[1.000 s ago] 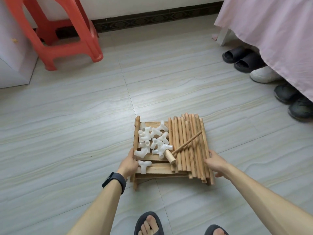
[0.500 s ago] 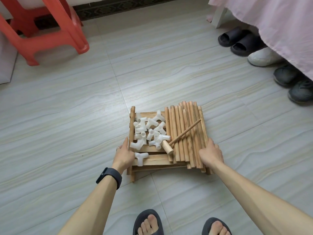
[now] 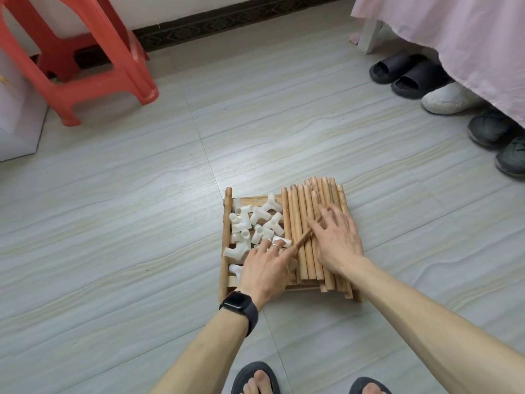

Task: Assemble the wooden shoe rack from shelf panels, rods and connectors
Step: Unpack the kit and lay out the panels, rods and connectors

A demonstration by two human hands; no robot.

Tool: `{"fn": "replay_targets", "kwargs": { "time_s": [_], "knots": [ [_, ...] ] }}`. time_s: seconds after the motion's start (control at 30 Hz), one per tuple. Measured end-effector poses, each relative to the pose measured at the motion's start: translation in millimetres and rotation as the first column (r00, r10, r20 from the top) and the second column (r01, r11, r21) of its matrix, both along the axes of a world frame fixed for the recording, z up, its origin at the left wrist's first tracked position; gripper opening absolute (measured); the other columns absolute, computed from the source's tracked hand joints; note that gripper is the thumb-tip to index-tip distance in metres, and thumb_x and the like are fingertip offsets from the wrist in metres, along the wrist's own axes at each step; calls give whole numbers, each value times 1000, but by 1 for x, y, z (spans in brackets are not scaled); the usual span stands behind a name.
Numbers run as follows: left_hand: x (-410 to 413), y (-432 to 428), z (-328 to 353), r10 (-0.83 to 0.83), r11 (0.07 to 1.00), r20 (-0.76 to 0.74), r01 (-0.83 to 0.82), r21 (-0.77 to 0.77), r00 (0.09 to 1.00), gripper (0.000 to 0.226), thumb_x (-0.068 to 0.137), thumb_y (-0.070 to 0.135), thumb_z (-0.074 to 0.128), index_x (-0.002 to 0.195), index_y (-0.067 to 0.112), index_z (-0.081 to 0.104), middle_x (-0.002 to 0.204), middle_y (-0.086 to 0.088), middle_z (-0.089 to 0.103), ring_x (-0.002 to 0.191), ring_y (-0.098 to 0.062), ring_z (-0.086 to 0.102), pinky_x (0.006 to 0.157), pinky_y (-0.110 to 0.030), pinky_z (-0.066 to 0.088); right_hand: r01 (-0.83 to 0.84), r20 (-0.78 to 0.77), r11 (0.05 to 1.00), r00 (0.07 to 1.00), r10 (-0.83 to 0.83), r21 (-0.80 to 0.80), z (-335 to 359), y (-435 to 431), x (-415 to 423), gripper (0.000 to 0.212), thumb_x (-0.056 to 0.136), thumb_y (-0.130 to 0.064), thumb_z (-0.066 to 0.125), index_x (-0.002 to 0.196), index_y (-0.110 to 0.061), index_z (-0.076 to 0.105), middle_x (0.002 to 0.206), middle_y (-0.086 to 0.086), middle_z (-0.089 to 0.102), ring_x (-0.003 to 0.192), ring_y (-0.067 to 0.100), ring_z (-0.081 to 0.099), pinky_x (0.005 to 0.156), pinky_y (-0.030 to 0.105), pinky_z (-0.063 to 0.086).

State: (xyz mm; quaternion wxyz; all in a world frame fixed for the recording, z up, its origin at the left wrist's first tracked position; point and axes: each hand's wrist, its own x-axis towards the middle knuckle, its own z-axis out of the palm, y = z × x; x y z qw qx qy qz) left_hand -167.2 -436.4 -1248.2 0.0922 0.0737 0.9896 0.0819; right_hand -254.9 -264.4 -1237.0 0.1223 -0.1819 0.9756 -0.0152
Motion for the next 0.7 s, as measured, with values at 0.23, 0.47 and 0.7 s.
{"fn": "replay_targets", "kwargs": {
  "time_s": [0.23, 0.47, 0.7],
  "knots": [
    [-9, -3, 6, -28, 1000, -32, 28, 10, 999, 43, 95, 37, 55, 137, 27, 50, 135, 0, 57, 121, -25, 49, 95, -38, 44, -255, -103, 967, 961, 256, 24, -5, 28, 0, 19, 101, -29, 54, 120, -27, 60, 134, -4, 60, 144, 23, 37, 121, 56, 9],
    [-6, -7, 26, -17, 994, -66, 24, 105, 998, 26, 104, 29, 49, 128, 25, 59, 112, 2, 64, 103, -21, 57, 75, -34, 49, -221, -165, 935, 970, 180, -278, 4, 46, 34, 26, 103, -40, 44, 108, -25, 64, 98, -8, 68, 93, 19, 61, 90, 42, 38],
    [2, -16, 66, 142, 897, 189, -207, 391, 972, 19, 93, 32, 71, 111, 29, 67, 102, 7, 68, 92, -15, 61, 79, -32, 51, -116, -52, 887, 993, 104, -446, 28, 68, 71, 22, 102, -33, 56, 116, -23, 70, 102, -9, 68, 93, 17, 60, 83, 41, 51]
  ]
}}
